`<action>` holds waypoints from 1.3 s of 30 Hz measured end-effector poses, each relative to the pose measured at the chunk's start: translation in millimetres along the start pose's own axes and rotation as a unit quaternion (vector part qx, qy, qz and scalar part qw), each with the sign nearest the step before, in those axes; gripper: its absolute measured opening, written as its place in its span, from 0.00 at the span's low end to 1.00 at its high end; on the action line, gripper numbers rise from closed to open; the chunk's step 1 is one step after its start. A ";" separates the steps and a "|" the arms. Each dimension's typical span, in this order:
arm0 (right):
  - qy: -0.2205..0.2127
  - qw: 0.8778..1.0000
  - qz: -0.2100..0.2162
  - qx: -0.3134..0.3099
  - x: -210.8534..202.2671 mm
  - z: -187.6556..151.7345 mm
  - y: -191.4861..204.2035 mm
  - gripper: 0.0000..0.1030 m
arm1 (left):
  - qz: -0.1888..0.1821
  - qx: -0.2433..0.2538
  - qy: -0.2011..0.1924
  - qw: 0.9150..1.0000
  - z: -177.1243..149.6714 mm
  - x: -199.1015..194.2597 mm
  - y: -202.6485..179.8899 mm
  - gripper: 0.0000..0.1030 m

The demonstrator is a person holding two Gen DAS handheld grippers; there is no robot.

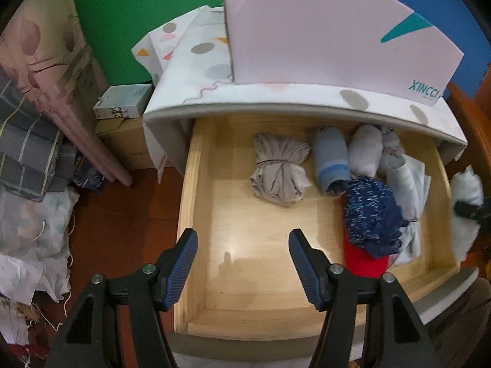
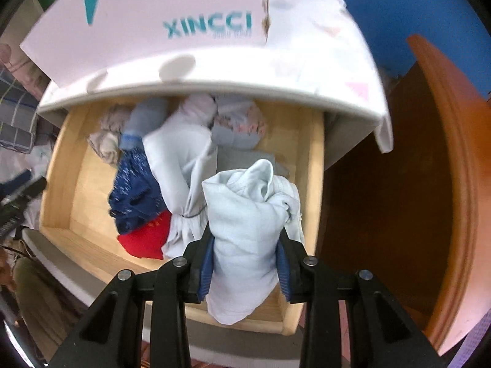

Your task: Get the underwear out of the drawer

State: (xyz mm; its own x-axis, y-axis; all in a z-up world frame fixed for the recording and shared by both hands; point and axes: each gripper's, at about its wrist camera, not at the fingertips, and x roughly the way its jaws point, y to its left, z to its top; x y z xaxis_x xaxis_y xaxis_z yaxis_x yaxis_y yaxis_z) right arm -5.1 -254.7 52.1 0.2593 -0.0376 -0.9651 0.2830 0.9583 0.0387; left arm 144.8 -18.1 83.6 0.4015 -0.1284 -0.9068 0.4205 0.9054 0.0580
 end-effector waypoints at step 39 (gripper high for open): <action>-0.078 0.995 -0.057 -0.022 -54.0 217.6 72.7 0.34 | 0.044 -0.040 -0.014 0.998 -25.8 28.5 46.4 0.62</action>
State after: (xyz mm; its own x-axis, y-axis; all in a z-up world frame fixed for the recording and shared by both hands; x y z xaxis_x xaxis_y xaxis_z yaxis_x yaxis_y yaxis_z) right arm 202.4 -244.7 163.5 0.3687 -0.1875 -0.9105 0.2798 0.9564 -0.0837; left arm 154.8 30.7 49.7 0.4566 -0.0572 -0.8879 0.3175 0.9427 0.1025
